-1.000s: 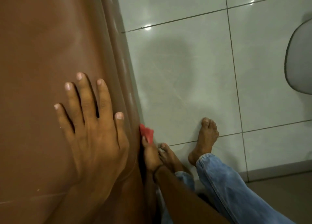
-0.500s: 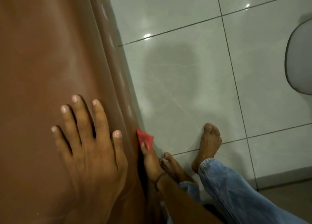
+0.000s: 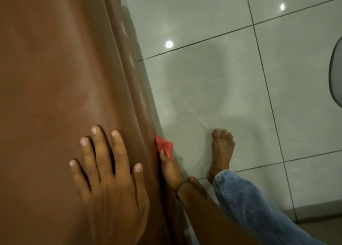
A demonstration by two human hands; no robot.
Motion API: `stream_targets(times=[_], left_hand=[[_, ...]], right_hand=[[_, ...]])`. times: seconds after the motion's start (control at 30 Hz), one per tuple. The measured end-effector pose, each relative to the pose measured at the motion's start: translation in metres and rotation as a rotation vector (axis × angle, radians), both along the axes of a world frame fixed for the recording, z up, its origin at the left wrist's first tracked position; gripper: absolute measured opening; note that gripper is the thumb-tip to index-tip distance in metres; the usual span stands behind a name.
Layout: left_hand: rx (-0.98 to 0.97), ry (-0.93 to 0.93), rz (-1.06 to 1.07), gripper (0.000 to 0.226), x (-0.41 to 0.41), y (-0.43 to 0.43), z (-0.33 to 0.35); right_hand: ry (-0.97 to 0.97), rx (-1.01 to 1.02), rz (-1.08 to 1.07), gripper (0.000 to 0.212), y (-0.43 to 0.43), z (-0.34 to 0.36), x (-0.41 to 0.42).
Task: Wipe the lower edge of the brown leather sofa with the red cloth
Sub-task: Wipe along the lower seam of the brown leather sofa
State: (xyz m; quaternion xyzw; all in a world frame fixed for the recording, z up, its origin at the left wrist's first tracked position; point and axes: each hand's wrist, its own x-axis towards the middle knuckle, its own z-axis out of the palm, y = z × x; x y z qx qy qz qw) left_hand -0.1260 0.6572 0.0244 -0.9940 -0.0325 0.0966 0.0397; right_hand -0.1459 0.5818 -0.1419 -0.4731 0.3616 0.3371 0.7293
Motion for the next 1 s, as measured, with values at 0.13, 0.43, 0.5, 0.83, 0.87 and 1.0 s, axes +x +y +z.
stream_targets(times=[0.13,0.43,0.5,0.83,0.87,1.0], left_hand=[[-0.013,-0.03,0.001,0.072,0.03,0.006,-0.003],[-0.041,-0.002,-0.015,0.072,0.108,0.01,0.002],[-0.038,-0.01,-0.014,0.072,0.119,0.011,0.0],[0.009,0.006,-0.02,0.073,0.139,0.011,0.002],[0.006,0.014,-0.023,0.073,0.143,0.012,0.003],[0.0,0.025,-0.055,0.074,0.171,0.019,0.002]], right_hand=[[-0.276,-0.057,-0.058,0.05,0.019,-0.004,0.106],[-0.158,0.014,-0.059,0.042,0.0,0.008,0.043],[-0.139,-0.036,-0.031,0.044,0.007,-0.012,0.108],[-0.166,-0.022,0.037,0.059,0.001,0.025,0.13],[-0.051,0.022,0.016,0.056,0.0,0.025,0.134],[0.039,0.005,-0.071,0.049,0.014,0.009,0.22]])
